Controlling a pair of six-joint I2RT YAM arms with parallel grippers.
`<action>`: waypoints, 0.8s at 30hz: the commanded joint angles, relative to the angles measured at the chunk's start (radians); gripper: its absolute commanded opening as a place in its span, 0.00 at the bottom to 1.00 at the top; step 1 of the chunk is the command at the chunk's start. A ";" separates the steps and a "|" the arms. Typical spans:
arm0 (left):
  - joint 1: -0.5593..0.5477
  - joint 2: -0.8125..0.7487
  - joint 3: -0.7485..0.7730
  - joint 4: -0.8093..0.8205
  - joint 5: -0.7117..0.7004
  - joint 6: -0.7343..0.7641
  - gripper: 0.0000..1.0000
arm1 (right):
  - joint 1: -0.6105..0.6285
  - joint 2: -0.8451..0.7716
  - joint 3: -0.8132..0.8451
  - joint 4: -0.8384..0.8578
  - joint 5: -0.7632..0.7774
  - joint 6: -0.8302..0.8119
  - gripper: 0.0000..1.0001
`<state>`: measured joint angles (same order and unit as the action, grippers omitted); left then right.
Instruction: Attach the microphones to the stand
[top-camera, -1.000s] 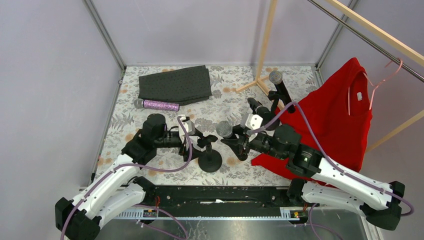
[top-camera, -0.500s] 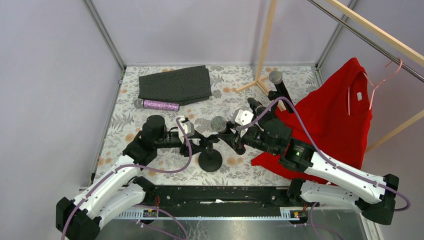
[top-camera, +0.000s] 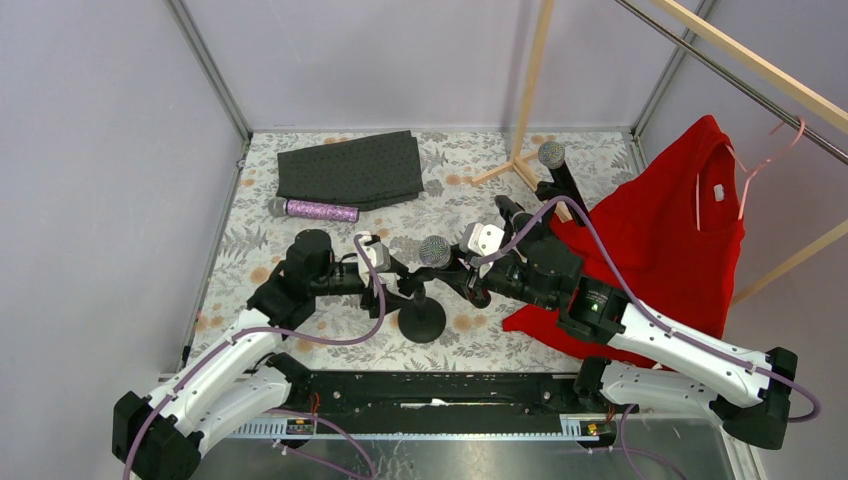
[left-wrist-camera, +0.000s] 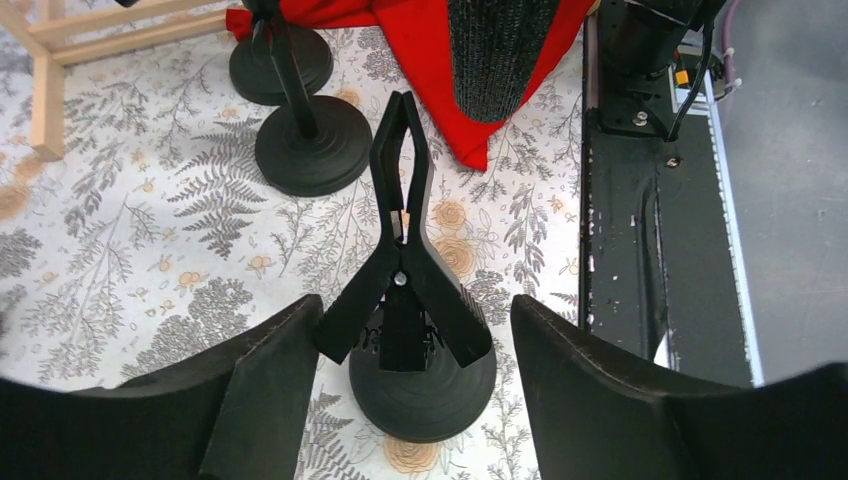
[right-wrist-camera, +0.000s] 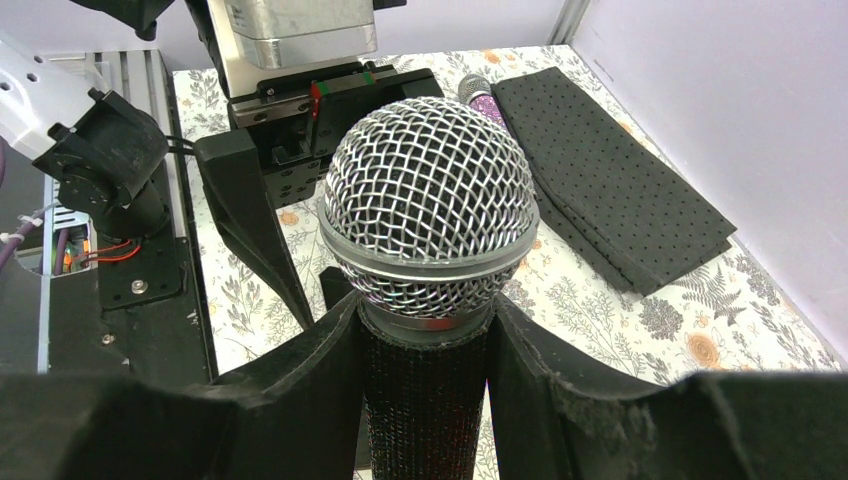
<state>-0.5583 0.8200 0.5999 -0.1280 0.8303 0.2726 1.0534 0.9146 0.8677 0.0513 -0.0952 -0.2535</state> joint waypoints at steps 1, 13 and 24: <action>-0.005 -0.007 0.012 0.050 0.005 0.003 0.75 | -0.001 -0.006 0.051 0.059 -0.037 -0.018 0.00; -0.005 0.027 0.013 0.086 0.032 -0.026 0.70 | -0.001 0.015 0.061 0.062 -0.032 -0.031 0.00; -0.005 0.029 0.018 0.085 0.051 -0.024 0.00 | -0.002 0.102 0.084 0.078 -0.014 -0.099 0.00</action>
<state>-0.5583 0.8505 0.5995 -0.1024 0.8490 0.2390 1.0534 0.9867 0.8852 0.0601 -0.1207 -0.3016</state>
